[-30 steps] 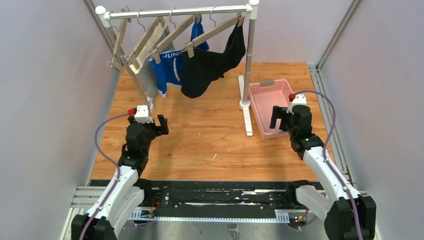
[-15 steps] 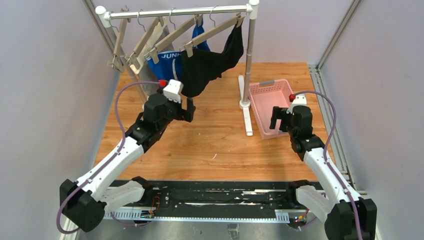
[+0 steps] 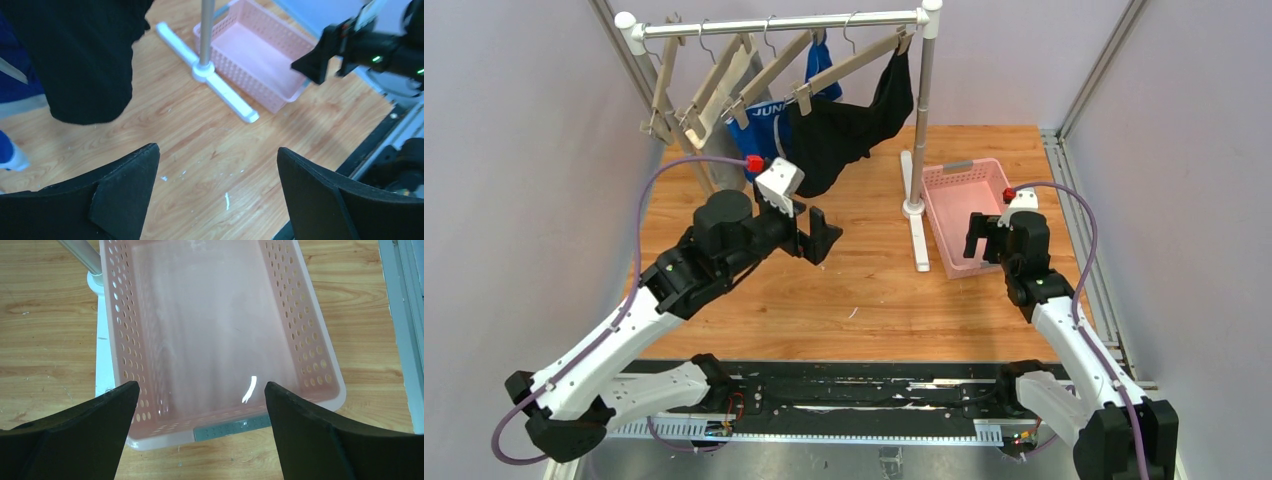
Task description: Remove the underwear clipped to the hanger
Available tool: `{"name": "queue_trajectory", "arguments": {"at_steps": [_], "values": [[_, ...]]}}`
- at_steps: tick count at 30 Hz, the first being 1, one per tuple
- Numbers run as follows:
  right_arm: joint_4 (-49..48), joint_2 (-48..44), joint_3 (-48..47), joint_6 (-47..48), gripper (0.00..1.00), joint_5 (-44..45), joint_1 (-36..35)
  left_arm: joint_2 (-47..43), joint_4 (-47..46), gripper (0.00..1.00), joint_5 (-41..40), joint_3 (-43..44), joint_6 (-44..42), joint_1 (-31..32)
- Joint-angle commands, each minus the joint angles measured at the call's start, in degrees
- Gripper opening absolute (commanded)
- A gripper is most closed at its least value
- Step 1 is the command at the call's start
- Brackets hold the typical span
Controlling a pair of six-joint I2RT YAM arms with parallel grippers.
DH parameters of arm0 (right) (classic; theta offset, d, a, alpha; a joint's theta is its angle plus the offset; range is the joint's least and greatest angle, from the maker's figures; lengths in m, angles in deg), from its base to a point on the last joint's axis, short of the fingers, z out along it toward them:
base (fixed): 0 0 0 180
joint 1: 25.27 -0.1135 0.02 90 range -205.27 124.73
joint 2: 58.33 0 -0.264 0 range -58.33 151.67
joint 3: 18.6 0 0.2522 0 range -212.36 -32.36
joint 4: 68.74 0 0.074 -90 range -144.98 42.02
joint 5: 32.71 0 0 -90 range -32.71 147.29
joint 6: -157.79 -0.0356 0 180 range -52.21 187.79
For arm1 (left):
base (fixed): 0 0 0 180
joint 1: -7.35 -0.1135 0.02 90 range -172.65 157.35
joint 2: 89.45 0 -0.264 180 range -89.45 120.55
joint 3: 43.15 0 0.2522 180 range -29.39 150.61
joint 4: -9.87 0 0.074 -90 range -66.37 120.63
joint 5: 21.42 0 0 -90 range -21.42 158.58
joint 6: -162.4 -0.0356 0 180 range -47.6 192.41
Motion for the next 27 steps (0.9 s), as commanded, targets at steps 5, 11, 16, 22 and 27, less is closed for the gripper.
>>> {"name": "queue_trajectory", "arguments": {"at_steps": [5,11,16,22,27], "values": [[0.91,-2.26,-1.1,0.16,0.99,0.59,-2.32,3.33,11.21,0.98,1.5,18.65,2.21,1.0],[3.34,-4.0,-3.89,0.84,0.99,0.38,-3.16,6.12,14.98,0.98,-4.42,32.78,-4.66,1.0],[6.09,-5.22,-7.61,1.44,0.99,0.82,-4.91,4.32,10.19,0.98,-12.23,36.35,-12.59,1.0],[9.09,-5.68,-11.76,2.81,0.99,1.74,-7.24,3.26,10.66,0.98,-18.85,40.95,-18.82,1.0],[9.04,-4.28,-14.16,3.11,0.99,1.95,-9.53,7.37,15.69,0.98,-28.53,47.79,-22.15,0.73]]}}
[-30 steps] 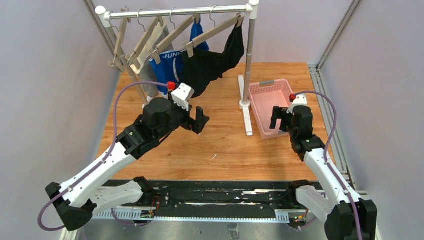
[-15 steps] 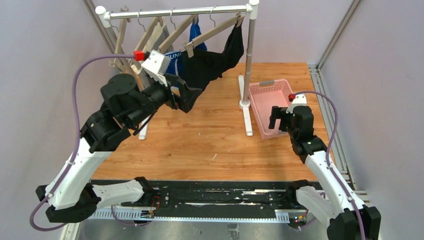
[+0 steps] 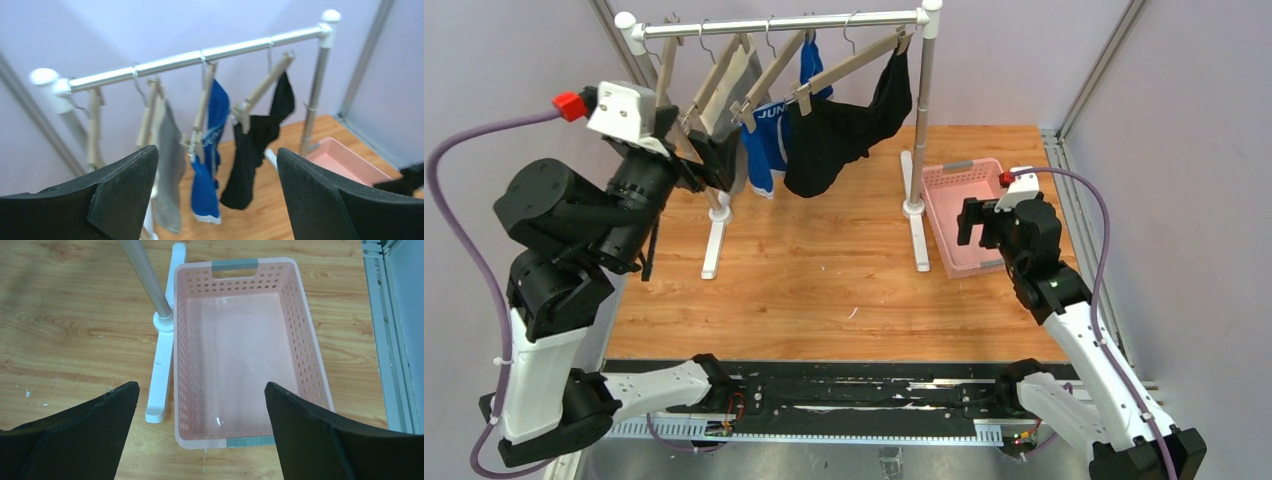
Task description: Remove the underwear clipped to the hanger
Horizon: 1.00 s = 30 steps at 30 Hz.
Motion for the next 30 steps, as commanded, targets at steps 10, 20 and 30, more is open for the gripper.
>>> {"name": "queue_trajectory", "arguments": {"at_steps": [10,20,30], "values": [[4.65,3.18,-8.12,3.27,0.99,6.14,-8.68,20.49,13.03,0.98,12.32,23.19,0.54,-21.4],[5.47,3.85,-7.34,3.42,0.99,6.28,-9.62,23.52,13.04,0.98,23.79,23.91,5.77,-34.59],[5.43,4.92,-6.51,2.98,0.99,7.1,-11.61,22.56,8.2,0.94,27.03,17.37,7.59,-38.38]]}}
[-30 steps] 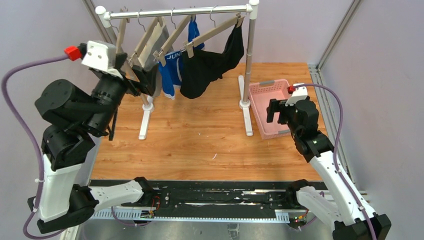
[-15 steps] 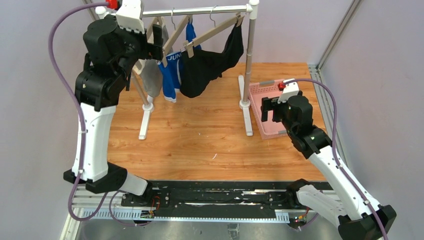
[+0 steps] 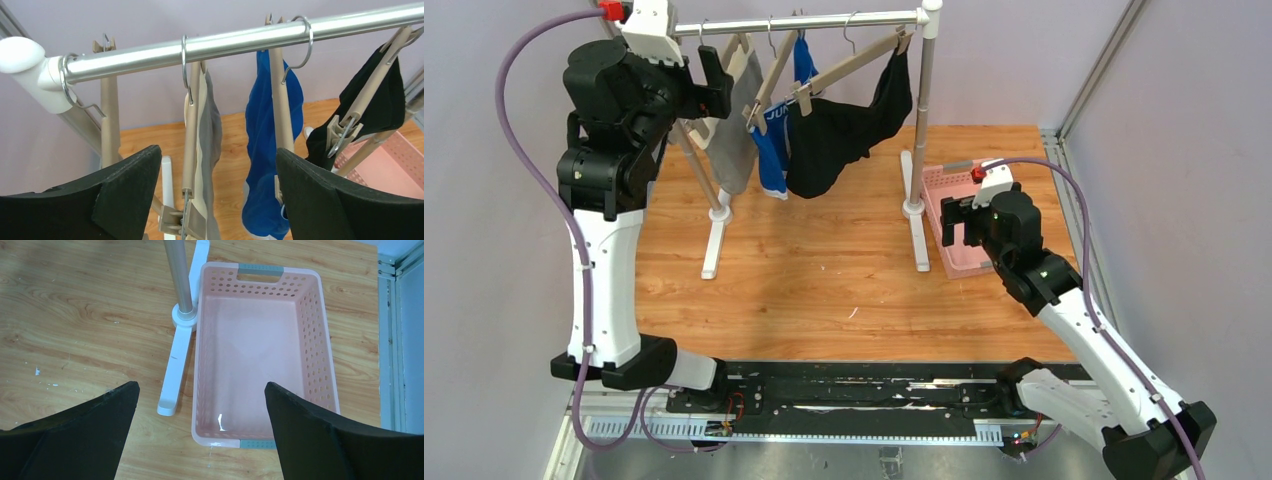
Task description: Remove the underwear clipped to the hanger
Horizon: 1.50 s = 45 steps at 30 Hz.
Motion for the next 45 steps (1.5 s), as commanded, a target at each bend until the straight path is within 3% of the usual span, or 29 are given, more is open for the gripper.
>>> {"name": "queue_trajectory", "arguments": {"at_steps": [1,13,31,41,45], "values": [[0.88,0.21,0.13,0.16,0.99,1.59,-1.7,-0.66,-3.86,0.94,1.17,-3.39,0.49,-1.23],[0.35,2.61,-0.18,-0.33,0.99,2.47,-4.3,0.97,-6.3,0.88,-0.61,-6.19,0.15,-2.48],[-1.05,4.55,-0.05,0.32,0.99,4.64,-7.07,3.86,-8.76,0.6,-0.32,-7.86,0.46,-3.01],[-1.33,5.31,-0.2,0.66,0.99,5.63,-7.82,5.0,-8.88,0.55,-1.89,-9.23,-0.33,-3.02],[-1.4,5.85,-0.13,0.82,0.99,5.77,-7.9,5.07,-9.81,0.42,-2.05,-10.26,-0.42,-3.02]]}}
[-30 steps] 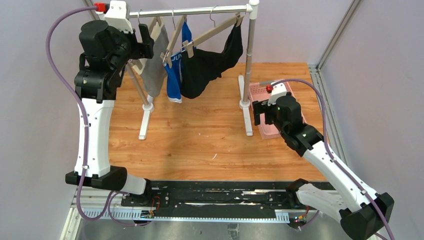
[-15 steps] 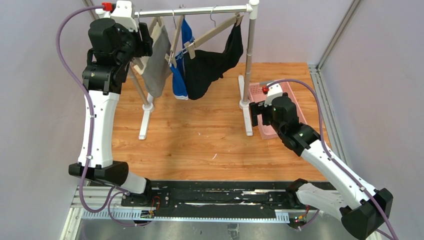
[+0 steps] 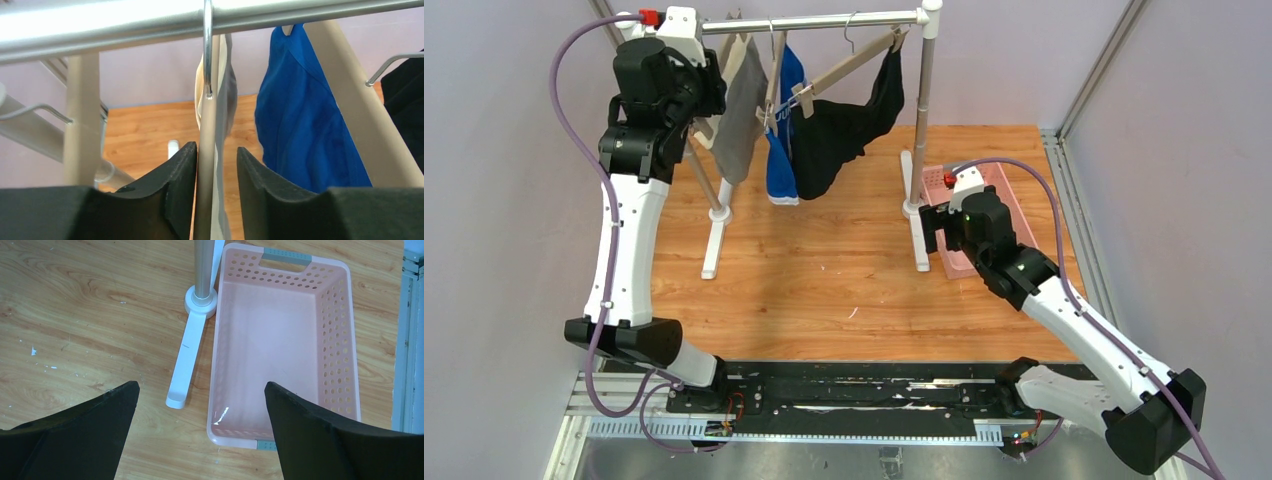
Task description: Remove the underwear clipped to the hanger
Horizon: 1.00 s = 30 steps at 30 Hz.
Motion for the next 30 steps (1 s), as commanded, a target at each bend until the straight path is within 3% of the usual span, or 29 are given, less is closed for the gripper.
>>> {"name": "queue_trajectory", "arguments": {"at_steps": [1,6,9,10,30], "values": [[-1.12,0.57,-0.15,0.73,0.99,1.5,-1.32,0.38,-2.62,0.39,-0.62,-1.28,-0.54,-0.53],[-1.12,1.37,-0.11,0.51,0.99,1.34,-1.48,0.63,-3.24,0.26,-0.6,-2.26,-0.66,-0.53],[-1.05,2.03,-0.21,0.56,0.99,1.12,-1.75,0.57,-4.02,0.03,-0.8,-2.69,-0.18,-0.53],[-1.04,2.23,-0.3,0.6,0.99,1.1,-1.77,0.61,-4.28,0.01,-0.98,-2.74,0.02,-0.53],[-3.81,2.72,2.11,0.92,0.99,1.8,-3.04,-6.23,-9.38,0.0,0.85,-4.73,-1.23,-0.53]]}}
